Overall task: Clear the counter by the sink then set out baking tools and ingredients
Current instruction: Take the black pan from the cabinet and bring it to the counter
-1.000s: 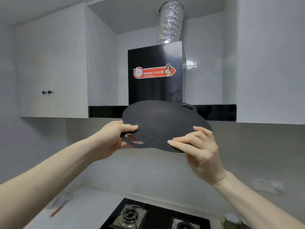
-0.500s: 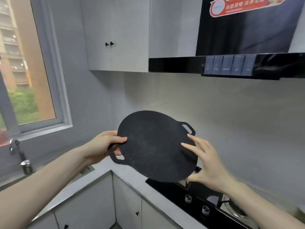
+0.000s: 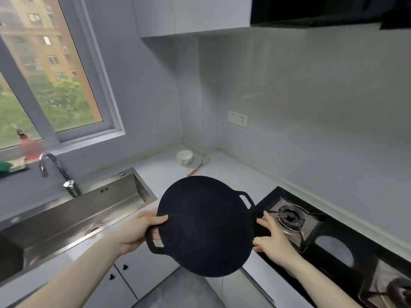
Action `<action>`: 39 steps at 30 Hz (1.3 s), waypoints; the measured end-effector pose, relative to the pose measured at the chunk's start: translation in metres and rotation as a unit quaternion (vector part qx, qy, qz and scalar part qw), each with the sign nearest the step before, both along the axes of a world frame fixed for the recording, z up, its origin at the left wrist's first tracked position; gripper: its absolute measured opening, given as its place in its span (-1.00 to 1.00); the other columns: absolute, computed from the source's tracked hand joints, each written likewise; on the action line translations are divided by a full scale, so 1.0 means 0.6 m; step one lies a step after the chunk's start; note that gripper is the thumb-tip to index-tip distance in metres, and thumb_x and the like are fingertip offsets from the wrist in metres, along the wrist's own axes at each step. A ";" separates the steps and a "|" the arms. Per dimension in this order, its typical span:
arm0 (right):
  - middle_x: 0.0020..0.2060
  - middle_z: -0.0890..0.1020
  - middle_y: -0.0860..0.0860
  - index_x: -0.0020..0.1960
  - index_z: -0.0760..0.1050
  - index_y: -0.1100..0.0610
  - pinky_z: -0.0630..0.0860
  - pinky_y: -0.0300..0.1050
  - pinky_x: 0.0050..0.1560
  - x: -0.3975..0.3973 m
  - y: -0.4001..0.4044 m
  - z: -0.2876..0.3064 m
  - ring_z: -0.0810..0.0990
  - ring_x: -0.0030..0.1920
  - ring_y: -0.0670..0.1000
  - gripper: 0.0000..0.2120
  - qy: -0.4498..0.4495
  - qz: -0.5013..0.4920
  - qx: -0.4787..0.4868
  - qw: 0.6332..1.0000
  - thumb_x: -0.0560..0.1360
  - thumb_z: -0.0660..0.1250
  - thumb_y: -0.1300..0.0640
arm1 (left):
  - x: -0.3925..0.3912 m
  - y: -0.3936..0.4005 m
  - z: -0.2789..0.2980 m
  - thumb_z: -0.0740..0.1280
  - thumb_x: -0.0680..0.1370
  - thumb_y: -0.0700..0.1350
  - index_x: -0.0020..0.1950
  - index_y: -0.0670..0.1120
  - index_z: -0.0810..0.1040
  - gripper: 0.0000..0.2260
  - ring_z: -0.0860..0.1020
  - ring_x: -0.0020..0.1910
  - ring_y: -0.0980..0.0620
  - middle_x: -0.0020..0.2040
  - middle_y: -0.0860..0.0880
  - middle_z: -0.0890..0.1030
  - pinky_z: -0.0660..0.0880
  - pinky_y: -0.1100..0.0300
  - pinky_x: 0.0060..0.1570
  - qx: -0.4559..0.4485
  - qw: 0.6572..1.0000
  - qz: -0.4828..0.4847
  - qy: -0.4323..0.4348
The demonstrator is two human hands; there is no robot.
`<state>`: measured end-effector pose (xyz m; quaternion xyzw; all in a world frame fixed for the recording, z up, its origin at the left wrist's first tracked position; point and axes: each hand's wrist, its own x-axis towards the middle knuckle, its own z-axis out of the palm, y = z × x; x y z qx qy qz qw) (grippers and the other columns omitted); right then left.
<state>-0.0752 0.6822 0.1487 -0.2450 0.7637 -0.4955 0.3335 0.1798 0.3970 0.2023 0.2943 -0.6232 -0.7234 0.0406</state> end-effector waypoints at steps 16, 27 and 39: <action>0.14 0.70 0.08 0.28 0.58 0.13 0.65 0.02 0.09 -0.042 -0.401 -0.161 0.68 0.15 0.10 -0.72 -0.227 -0.209 -0.035 0.951 0.67 0.19 0.33 | -0.107 -0.348 -0.173 0.30 0.66 -0.07 0.28 0.03 0.63 -0.78 0.67 -0.02 -0.06 0.04 -0.12 0.69 0.60 0.12 -0.01 0.079 0.992 0.030 -0.098; 0.15 0.64 0.15 0.37 0.51 0.23 0.61 0.00 0.07 -0.119 -0.523 -0.205 0.67 0.04 0.11 -0.68 -0.251 -0.407 -0.047 0.877 0.65 0.19 0.39 | -0.284 -0.494 -0.245 0.33 0.60 -0.28 0.38 -0.16 0.47 -0.66 0.70 -0.08 -0.06 0.13 -0.13 0.68 0.66 0.12 -0.17 0.048 0.980 -0.002 -0.195; 0.33 0.56 0.20 0.52 0.34 0.16 0.57 0.16 0.25 -0.309 -0.593 -0.272 0.62 0.11 0.21 -0.52 -0.261 -0.496 -0.062 0.826 0.64 0.17 0.43 | -0.478 -0.577 -0.293 0.36 0.53 -0.08 0.61 0.01 0.20 -0.33 0.54 0.25 -0.03 0.47 -0.01 0.41 0.55 0.17 0.13 -0.239 0.900 -0.219 -0.291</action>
